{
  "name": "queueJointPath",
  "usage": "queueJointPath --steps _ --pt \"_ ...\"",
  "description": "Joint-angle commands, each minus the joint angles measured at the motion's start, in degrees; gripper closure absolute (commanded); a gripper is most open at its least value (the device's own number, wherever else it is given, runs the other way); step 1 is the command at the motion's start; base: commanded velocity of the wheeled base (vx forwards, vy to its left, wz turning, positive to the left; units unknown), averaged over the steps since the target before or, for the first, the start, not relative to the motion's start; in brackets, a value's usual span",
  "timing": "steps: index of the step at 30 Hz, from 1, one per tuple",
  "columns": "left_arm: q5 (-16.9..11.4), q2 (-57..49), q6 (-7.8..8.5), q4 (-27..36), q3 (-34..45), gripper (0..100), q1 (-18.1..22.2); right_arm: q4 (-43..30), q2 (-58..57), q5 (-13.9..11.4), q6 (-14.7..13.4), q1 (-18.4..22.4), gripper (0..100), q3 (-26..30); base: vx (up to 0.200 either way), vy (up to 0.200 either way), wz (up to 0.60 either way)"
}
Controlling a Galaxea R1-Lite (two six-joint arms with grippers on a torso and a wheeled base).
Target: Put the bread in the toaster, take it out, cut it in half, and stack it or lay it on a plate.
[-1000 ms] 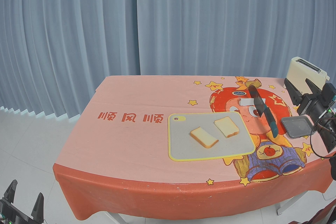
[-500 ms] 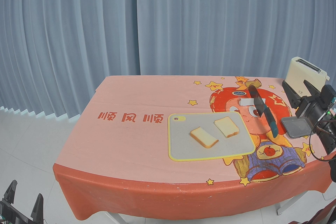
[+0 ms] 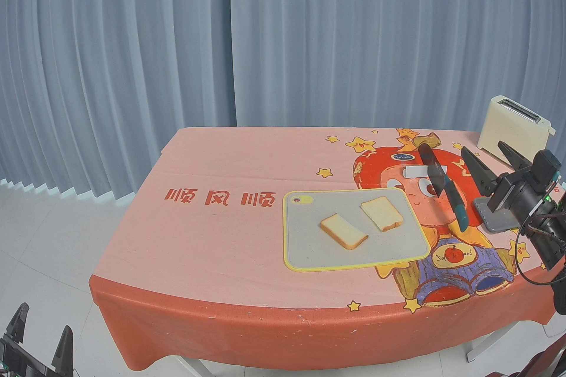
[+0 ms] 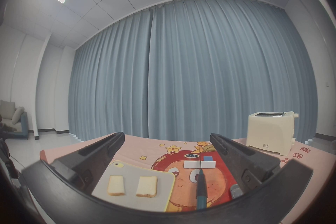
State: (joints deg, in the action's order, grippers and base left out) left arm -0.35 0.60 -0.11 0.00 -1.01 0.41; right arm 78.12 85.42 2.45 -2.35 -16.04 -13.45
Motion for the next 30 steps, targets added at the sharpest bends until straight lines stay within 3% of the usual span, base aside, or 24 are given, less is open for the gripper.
queueJointPath --steps 1,4,14,19,20,23,26,28,30 --pt "0.0 -0.6 -0.07 0.0 1.0 0 0.0 0.0 0.5 -2.3 0.2 -0.6 0 1.7 0.000 0.000 0.00" --pt "0.0 -0.6 0.02 0.0 1.0 0 0.0 0.0 0.4 -4.9 0.5 -0.8 0 3.2 0.000 0.000 0.00" --pt "0.0 -0.6 -0.07 0.0 1.0 0 0.0 -0.7 1.2 -4.1 0.0 -4.3 0 4.0 0.000 0.000 0.00" --pt "0.0 -0.6 -0.07 0.0 1.0 0 0.0 -0.7 2.2 -1.4 0.0 -7.5 0 3.6 0.000 0.000 0.00" --pt "0.0 -0.6 -0.07 0.0 1.0 0 0.0 -0.5 3.1 0.8 -0.2 -9.6 0 3.3 0.000 0.000 0.00" --pt "0.0 -0.6 -0.07 0.0 1.0 0 0.0 -0.5 3.8 3.2 -2.7 -10.8 0 1.1 0.000 0.000 0.00" --pt "0.0 -0.6 -0.07 0.0 1.0 0 0.0 -0.6 4.0 4.8 -8.0 -11.2 0 -1.4 0.000 0.000 0.00" --pt "0.0 -0.6 0.02 0.0 1.0 0 0.0 -0.6 4.1 5.0 -10.0 -12.2 0 -1.1 0.000 0.000 0.00" --pt "0.0 -0.6 -0.07 0.0 1.0 0 0.0 -0.7 4.2 5.1 -9.9 -12.8 0 -0.6 0.000 0.000 0.00"
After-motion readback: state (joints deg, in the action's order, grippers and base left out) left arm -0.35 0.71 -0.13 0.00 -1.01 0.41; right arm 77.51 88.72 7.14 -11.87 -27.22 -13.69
